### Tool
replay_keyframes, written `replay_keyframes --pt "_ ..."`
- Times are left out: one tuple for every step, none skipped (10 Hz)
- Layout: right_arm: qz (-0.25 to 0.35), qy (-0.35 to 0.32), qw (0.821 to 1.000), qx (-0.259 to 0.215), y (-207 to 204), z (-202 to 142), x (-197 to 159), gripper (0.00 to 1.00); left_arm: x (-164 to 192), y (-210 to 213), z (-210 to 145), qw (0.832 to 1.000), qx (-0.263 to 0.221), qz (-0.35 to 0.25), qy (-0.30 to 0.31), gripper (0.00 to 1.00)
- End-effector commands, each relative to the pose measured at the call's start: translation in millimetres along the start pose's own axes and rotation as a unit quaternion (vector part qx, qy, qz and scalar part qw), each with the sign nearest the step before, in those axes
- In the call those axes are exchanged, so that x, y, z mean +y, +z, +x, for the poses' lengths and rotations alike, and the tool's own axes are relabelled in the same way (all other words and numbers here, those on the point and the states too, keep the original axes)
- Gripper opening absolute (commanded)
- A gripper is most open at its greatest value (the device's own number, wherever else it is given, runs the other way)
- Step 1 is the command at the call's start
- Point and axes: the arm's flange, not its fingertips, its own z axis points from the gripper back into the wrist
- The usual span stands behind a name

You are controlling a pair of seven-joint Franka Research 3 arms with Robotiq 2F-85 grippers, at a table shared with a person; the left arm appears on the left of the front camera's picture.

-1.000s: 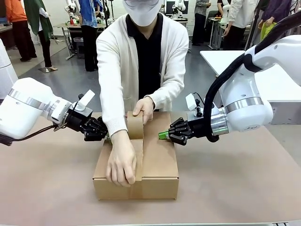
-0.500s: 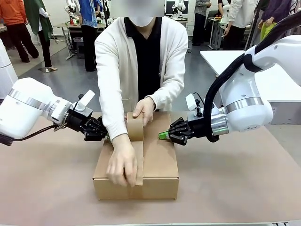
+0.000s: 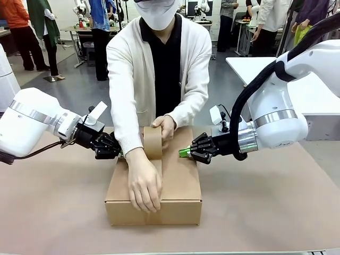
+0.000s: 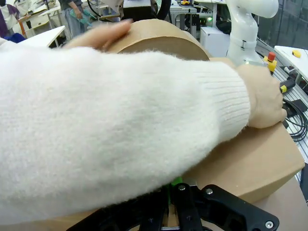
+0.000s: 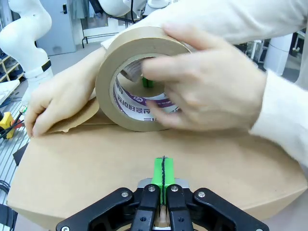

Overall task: Wrap the clocks to prevent damage.
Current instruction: After the human seals the box with tape, release both hands from the side flaps of the Package Box.

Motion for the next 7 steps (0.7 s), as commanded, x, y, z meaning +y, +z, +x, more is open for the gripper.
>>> replay_keyframes --pt "-0.001 -0.005 1.000 0.005 -3.2 -5.0 0.8 0.01 -0.2 -2.0 -2.2 1.000 0.005 0.003 -0.005 0.00" --pt "-0.001 -0.005 1.000 0.005 -3.2 -5.0 0.8 0.01 -0.2 -2.0 -2.2 1.000 0.005 0.003 -0.005 0.00" --pt "-0.001 -0.005 1.000 0.005 -3.2 -5.0 0.8 0.01 -0.2 -2.0 -2.2 1.000 0.005 0.003 -0.005 0.00" --pt "-0.001 -0.005 1.000 0.005 -3.2 -5.0 0.8 0.01 -0.2 -2.0 -2.2 1.000 0.005 0.003 -0.005 0.00" --pt "-0.001 -0.005 1.000 0.005 -3.2 -5.0 0.8 0.01 -0.2 -2.0 -2.2 1.000 0.005 0.003 -0.005 0.00" --pt "-0.001 -0.005 1.000 0.005 -3.2 -5.0 0.8 0.01 -0.2 -2.0 -2.2 1.000 0.005 0.003 -0.005 0.00" --pt "-0.001 -0.005 1.000 0.005 -3.2 -5.0 0.8 0.01 -0.2 -2.0 -2.2 1.000 0.005 0.003 -0.005 0.00"
